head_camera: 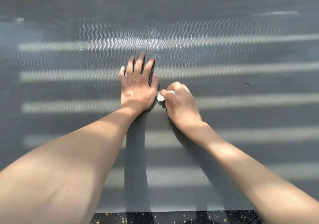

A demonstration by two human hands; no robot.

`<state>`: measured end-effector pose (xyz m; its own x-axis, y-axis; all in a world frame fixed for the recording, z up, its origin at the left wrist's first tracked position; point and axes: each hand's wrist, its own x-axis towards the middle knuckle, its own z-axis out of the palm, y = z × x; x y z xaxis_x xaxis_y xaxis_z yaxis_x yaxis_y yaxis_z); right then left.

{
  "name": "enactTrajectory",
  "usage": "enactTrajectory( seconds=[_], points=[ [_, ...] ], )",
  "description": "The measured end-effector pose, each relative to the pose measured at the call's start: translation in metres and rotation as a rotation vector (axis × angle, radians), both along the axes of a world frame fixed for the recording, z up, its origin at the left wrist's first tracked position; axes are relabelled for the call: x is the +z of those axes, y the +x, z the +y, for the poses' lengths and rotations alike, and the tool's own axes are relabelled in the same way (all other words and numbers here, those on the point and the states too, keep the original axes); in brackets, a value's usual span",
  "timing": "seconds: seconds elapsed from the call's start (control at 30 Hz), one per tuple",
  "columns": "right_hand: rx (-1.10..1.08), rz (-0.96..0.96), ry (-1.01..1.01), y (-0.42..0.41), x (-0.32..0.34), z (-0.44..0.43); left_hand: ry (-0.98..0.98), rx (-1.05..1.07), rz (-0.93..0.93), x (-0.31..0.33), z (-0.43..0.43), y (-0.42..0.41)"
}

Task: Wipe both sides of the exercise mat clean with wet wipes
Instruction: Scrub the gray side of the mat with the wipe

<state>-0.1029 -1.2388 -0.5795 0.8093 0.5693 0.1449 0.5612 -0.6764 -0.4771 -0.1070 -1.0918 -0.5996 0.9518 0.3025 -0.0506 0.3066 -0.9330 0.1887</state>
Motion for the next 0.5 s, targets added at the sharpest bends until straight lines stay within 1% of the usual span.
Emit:
enactTrajectory(
  seconds=[0.03, 0.17, 0.23, 0.3, 0.4, 0.5],
  points=[
    [0.009, -0.013, 0.021, -0.010, -0.002, -0.008, -0.002, 0.000, -0.007, 0.000, 0.000, 0.000],
    [0.105, 0.072, 0.005, -0.074, 0.001, -0.057, 0.006, 0.004, 0.022, 0.000, 0.000, 0.000],
    [0.152, 0.105, -0.002, -0.074, 0.001, -0.058, 0.010, 0.006, 0.020, 0.001, 0.000, 0.000],
    [0.105, 0.109, -0.008, -0.057, 0.005, -0.045, 0.005, 0.002, 0.020, 0.001, 0.000, 0.000],
    [0.074, 0.058, 0.059, -0.033, 0.006, -0.026, 0.001, 0.007, 0.017, 0.001, 0.001, 0.000],
    [0.099, 0.072, 0.037, -0.059, 0.004, -0.041, 0.005, 0.003, 0.008, 0.000, 0.000, 0.000]
  ],
)
